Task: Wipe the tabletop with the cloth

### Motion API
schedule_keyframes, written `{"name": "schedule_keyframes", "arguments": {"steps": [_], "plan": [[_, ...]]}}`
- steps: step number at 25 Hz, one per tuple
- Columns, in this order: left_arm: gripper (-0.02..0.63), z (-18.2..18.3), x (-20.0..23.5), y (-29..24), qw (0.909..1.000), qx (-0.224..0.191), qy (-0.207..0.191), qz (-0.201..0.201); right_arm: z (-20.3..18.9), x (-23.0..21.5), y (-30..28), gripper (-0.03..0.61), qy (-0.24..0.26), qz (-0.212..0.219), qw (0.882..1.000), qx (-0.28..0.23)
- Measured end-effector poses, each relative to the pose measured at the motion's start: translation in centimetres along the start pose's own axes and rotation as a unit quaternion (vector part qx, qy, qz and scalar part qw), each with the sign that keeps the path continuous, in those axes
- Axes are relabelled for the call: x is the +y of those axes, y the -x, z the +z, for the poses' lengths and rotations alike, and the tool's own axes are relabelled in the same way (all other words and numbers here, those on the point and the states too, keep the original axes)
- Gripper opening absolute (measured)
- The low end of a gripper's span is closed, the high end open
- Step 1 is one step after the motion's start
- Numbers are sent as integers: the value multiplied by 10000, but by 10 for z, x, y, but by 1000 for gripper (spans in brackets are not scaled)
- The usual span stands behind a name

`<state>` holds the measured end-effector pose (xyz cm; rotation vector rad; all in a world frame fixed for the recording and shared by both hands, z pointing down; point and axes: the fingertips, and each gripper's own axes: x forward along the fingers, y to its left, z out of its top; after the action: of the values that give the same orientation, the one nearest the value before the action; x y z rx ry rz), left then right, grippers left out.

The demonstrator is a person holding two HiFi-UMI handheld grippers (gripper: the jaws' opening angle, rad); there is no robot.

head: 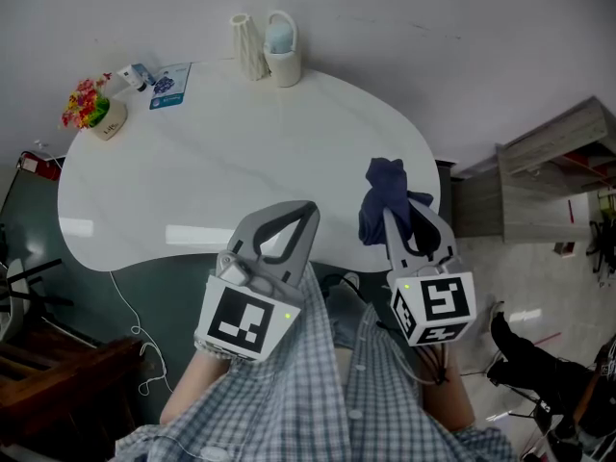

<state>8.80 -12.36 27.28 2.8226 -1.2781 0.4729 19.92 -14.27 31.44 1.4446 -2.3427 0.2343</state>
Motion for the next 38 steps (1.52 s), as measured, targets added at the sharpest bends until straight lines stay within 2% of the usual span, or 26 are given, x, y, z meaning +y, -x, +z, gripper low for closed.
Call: {"name": "schedule_keyframes", "arguments": {"steps": [38], "plan": [[5,-3,4,-7,9999,69,23,-83,-9,2,-8,83,-185,227,9994,170]]}}
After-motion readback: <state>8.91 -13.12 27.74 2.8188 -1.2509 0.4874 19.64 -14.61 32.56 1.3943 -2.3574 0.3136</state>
